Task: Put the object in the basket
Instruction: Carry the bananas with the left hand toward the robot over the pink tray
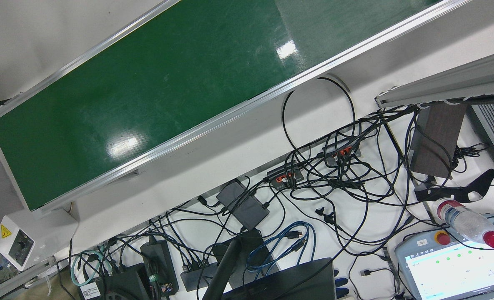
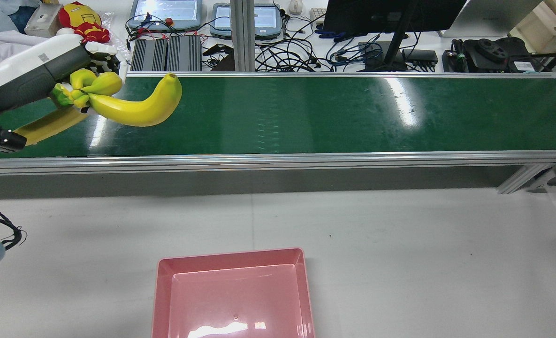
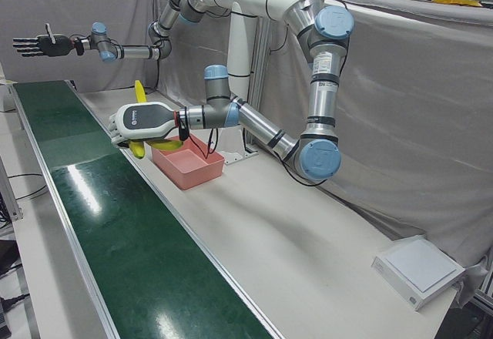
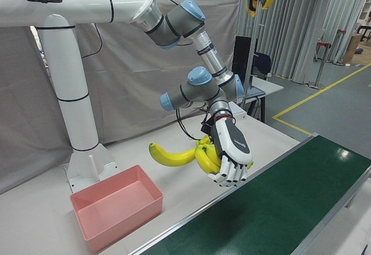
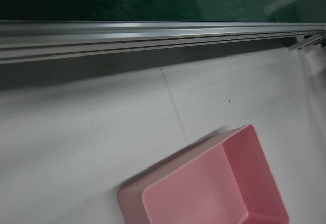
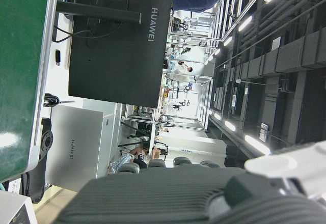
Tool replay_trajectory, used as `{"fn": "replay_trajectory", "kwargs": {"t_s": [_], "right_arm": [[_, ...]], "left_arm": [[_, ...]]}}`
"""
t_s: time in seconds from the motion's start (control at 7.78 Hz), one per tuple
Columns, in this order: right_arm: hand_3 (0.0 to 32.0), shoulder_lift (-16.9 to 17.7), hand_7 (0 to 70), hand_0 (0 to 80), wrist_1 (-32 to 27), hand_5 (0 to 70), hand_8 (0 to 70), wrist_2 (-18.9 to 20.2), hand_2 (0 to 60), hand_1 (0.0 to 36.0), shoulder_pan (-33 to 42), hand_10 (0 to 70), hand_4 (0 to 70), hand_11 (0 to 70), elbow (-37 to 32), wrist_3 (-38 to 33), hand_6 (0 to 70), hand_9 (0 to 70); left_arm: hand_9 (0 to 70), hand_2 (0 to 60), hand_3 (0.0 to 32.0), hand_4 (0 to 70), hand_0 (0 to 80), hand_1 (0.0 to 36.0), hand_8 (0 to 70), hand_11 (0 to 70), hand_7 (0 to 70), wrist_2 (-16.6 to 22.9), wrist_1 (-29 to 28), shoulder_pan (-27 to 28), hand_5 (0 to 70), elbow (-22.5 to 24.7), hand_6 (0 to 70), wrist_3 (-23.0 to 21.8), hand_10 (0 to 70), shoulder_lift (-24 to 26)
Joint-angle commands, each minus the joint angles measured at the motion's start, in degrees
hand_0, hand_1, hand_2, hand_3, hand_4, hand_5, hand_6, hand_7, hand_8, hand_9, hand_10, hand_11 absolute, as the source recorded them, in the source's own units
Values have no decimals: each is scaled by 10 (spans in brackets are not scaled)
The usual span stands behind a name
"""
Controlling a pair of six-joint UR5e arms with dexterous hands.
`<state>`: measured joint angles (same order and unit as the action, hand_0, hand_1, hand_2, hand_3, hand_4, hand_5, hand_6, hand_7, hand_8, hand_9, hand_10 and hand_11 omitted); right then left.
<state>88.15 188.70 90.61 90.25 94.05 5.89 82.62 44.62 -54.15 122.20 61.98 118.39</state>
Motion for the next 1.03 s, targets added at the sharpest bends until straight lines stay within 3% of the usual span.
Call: {"fn": "replay_trajectory", "kwargs": {"t_s": [0.0, 0.13, 0.26, 0.51, 0.9], "right_arm": [[0, 0, 0, 0, 0, 0, 0, 0, 0, 0, 0, 0, 0, 0, 0, 0, 0, 0], [0, 0, 0, 0, 0, 0, 0, 0, 0, 0, 0, 0, 0, 0, 0, 0, 0, 0], [0, 0, 0, 0, 0, 0, 0, 0, 0, 0, 0, 0, 0, 0, 0, 0, 0, 0], [0, 0, 0, 0, 0, 0, 0, 0, 0, 0, 0, 0, 0, 0, -1, 0, 0, 0], [0, 1, 0, 0, 0, 0, 0, 0, 0, 0, 0, 0, 0, 0, -1, 0, 0, 0]], "left_arm": [[700, 600, 0, 487, 442, 173, 700, 700, 700, 22, 57, 6, 700, 77, 700, -62, 533, -43], [700, 600, 0, 502, 467, 209, 700, 700, 700, 64, 27, 18, 700, 77, 700, -105, 502, -84], [700, 600, 0, 487, 486, 235, 700, 695, 700, 71, 21, 42, 700, 81, 700, -115, 492, -96], [700, 600, 0, 501, 533, 269, 700, 672, 700, 69, 43, 148, 700, 95, 677, -114, 473, -90], [700, 600, 0, 574, 551, 273, 700, 656, 700, 58, 36, 284, 700, 95, 690, -113, 463, -63]]}}
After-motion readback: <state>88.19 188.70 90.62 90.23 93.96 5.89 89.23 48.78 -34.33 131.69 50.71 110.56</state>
